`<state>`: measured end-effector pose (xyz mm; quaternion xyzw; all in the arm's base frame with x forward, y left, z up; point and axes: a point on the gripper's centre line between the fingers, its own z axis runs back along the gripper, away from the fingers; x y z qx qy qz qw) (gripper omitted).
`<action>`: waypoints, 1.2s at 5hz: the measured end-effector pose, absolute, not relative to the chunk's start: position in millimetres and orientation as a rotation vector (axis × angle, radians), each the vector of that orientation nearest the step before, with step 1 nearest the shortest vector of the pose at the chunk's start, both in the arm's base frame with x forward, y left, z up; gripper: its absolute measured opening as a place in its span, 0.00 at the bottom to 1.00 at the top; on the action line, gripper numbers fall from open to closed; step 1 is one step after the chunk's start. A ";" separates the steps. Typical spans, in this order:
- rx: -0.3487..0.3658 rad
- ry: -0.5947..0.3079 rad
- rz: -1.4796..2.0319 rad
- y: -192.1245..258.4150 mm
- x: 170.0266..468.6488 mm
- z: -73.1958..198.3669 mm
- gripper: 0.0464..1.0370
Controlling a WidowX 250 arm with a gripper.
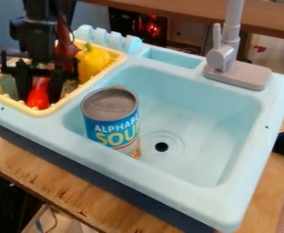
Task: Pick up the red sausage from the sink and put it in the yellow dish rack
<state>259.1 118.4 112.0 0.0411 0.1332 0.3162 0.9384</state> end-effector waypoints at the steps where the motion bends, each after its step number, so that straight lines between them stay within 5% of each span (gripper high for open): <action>1: 0.082 0.281 0.647 117.8 258.2 108.9 0.52; 2: 0.060 0.265 0.636 115.3 259.5 103.0 0.56; 3: 0.057 0.281 0.628 114.1 258.3 105.5 0.86; 4: 0.087 0.280 0.622 119.1 264.8 126.7 0.97; 6: 0.325 0.341 0.511 75.5 271.8 191.6 0.97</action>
